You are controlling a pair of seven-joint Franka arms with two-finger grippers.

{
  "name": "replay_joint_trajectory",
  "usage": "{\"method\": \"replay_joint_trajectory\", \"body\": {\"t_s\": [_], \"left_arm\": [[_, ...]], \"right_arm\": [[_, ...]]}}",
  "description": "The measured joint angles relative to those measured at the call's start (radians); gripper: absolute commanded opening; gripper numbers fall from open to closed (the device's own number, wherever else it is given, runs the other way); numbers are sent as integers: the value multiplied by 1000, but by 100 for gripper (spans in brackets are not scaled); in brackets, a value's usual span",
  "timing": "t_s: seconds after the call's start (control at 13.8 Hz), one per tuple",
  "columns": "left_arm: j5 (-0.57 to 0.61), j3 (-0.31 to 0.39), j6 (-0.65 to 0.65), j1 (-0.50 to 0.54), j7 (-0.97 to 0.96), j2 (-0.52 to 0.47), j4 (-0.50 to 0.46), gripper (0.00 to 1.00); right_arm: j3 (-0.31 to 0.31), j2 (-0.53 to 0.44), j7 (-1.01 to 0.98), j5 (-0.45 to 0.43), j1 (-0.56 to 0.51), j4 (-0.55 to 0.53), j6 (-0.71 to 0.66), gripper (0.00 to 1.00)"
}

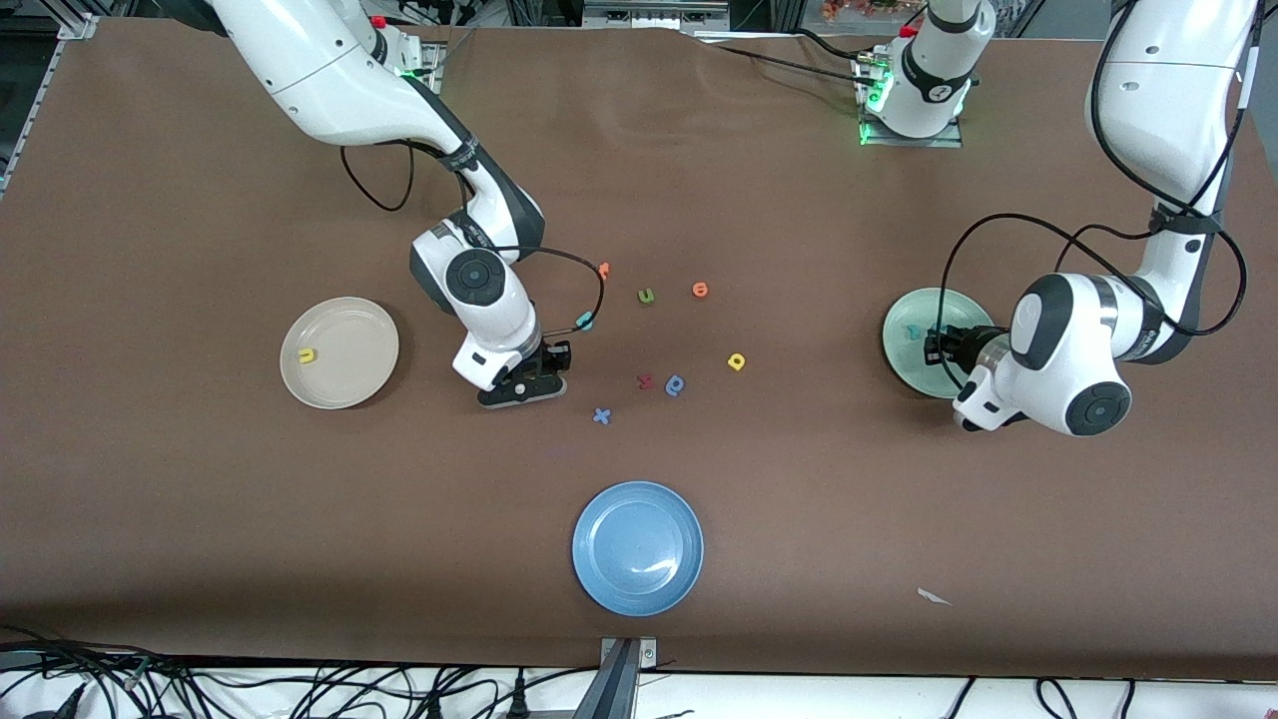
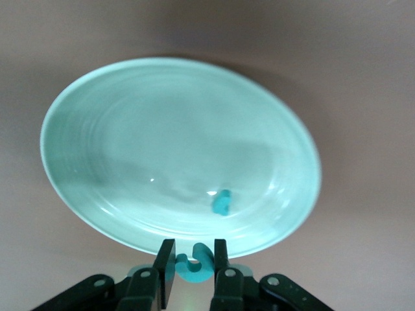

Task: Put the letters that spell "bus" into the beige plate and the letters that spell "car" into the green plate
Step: 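Place the teal c on the green plate while the right gripper grasps the s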

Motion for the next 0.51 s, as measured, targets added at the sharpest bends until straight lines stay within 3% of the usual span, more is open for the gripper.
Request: {"method": "replay_joint_trajectory", "body": {"t_s": [0.29,0.36,0.51], "left_arm": [[26,1,64,34,39,0,-75,28],[30,0,79,35,39,0,-89,42],[30,-1,89,35,40,0,-100,100]], "right_arm": [[-1,1,0,-1,0,0,0,32],[-1,1,0,-1,0,0,1,22],[-2,1,0,-3,0,2,1,11]]}}
